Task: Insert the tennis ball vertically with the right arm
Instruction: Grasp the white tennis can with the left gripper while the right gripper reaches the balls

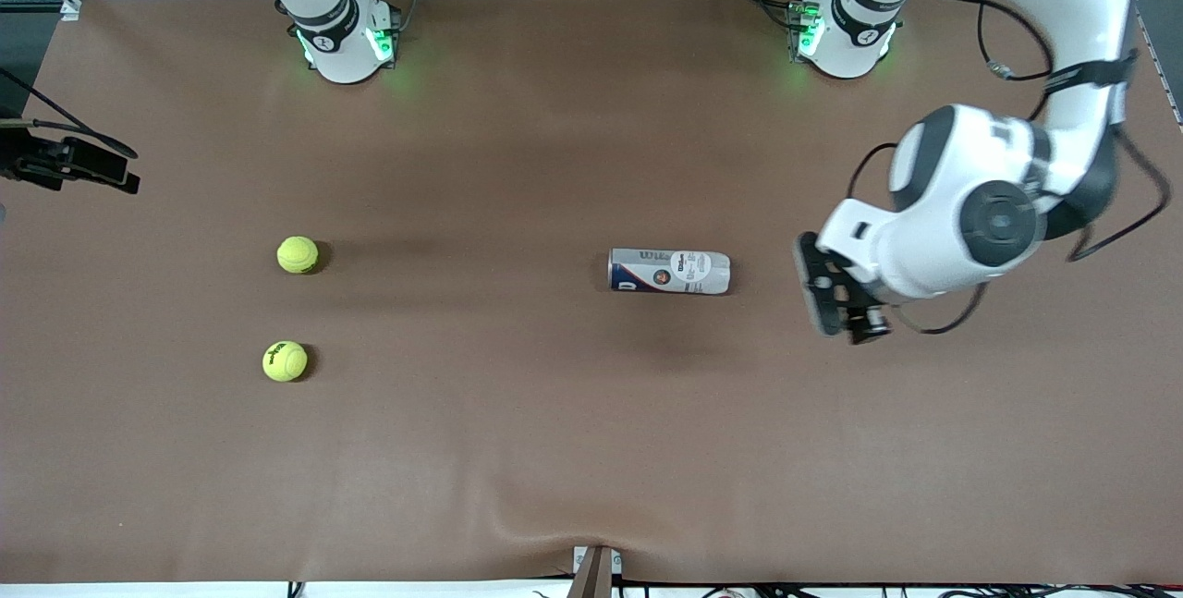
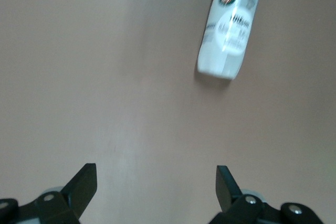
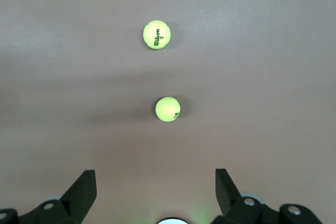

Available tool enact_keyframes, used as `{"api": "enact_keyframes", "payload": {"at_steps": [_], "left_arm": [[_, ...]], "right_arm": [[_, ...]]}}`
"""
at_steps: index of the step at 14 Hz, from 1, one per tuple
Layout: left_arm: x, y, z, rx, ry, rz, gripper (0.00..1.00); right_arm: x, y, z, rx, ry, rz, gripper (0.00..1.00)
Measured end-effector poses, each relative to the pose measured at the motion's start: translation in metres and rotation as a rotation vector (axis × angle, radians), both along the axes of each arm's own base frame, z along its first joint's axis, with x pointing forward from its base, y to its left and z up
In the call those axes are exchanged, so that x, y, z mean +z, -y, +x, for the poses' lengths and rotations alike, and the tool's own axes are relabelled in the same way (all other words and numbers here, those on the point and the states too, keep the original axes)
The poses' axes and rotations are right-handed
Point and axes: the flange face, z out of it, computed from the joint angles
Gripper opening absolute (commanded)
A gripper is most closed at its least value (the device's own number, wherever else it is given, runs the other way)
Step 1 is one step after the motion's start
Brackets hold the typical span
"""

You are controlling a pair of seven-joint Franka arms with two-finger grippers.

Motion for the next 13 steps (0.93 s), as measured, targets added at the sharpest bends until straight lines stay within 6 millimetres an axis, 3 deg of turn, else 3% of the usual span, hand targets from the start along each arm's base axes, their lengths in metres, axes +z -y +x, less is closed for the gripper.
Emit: {"api": "enact_keyframes", "payload": {"at_steps": [3,5,8,10,13], "left_arm": [[-0.027,0.070,-0.020,-0.107,0.007,-0.016,1.00],[-0.043,0.105,-0.035,-0.162,0.013,-0.019,1.00],[-0.082,0.127,-0.052,-0.196,0.027,-0.029,1.00],[-0.105,0.129,-0.059,-0.200,0.036,-0.036,1.00],[-0.117,0.135,-0.066,-0.218,0.059,-0.038,1.00]], "right_arm": [[-0.001,-0.001,0.001,-0.002,-0.001,0.002,1.00],[-0.007,-0.001,0.004,-0.007,-0.011,0.003,1.00],[-0.041,-0.007,0.018,0.004,-0.071,0.003,1.00],[-0.069,-0.024,0.030,0.032,-0.118,-0.002,1.00],[-0.081,-0.029,0.035,0.041,-0.137,-0.006,1.00]]}}
